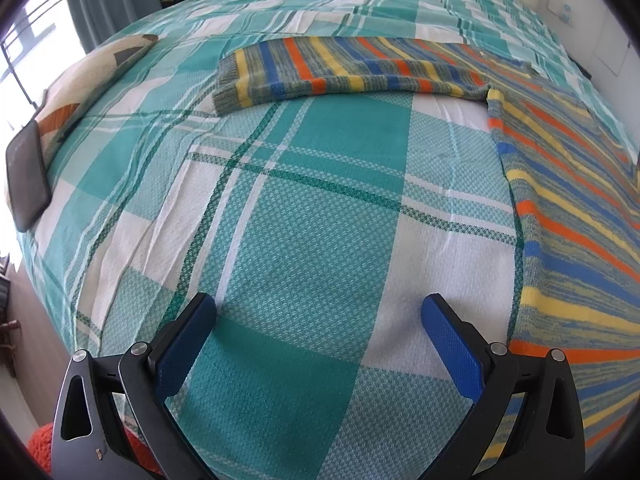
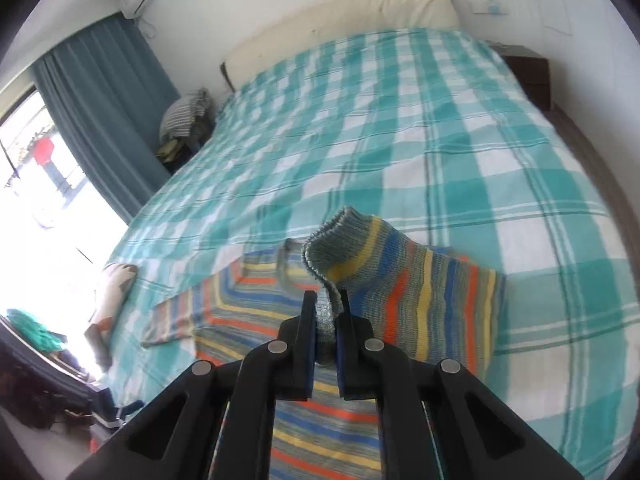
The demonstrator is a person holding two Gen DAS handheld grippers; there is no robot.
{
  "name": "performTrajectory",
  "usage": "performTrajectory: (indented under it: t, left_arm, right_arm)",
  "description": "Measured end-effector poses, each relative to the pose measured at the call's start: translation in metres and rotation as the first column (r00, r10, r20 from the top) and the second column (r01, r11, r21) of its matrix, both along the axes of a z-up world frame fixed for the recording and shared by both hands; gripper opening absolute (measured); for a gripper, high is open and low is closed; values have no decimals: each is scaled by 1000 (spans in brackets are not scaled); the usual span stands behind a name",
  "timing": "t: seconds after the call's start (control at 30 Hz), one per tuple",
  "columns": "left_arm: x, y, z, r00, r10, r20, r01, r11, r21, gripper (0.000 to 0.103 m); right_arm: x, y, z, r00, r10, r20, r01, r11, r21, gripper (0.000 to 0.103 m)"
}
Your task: Fold small clothes
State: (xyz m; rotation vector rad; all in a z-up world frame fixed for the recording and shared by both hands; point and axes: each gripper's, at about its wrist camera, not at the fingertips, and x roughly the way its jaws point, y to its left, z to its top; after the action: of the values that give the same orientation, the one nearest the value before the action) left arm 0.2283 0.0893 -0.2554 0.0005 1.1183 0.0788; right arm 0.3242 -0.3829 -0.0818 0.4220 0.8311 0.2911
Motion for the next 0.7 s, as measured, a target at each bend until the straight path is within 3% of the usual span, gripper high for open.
performTrajectory:
  t: [0.03,0.1,0.23,0.33,0.4,0.43,0.47,0.5,0.53,0.63,0.7]
  left_arm:
    - [-1,0,0,1000,0,1,0,1000,2,103]
    - [-2,1,0,1000,0,1,0,1000,2,103]
    - [-2,1,0,1000,0,-3,0,1000,-2,103]
    - [1,-1,-1,1000,4,-3,-4,1000,5,103]
    - [1,-2,-2,1000,7,-2,-7,1000,10,103]
    - [0,-2,-2,1000,8,-1,-8,1000,11,103]
    - [0,-1,-2,1000,9,1,-9,1000,9,103]
    - [-1,-1,-2,1000,10,1,-10,1000,8,103]
    - [-1,-1,-2,1000,10,3,-10,1000,7,103]
    - [-1,-1,-3,1000,7,3,-7,1000,12,103]
    - [0,-2,-3,1000,9,3,-9,1000,16,103]
  right_arm:
    - [13,12,-8,999,48,-24,-47,998,48,48]
    - [28,26,-28,996,67,-64,-62,994,87,80]
    - [25,10,-50,995,24,-101,-8,988,152,80]
    - [17,-19,-86,973,11,-230,48,966,252,80]
    - [10,-38,-130,918,-35,-395,132,966,222,80]
    - [4,-46,-151,876,-91,-473,176,975,138,72]
    - [-3,-54,-164,850,-139,-508,200,977,67,55]
    - [-11,-61,-167,853,-168,-493,217,975,44,29]
    - [-19,-66,-165,865,-186,-466,232,972,43,25]
    - [-42,-66,-143,899,-215,-382,230,973,-6,38]
    - [-52,-56,-128,927,-169,-334,165,985,-39,38]
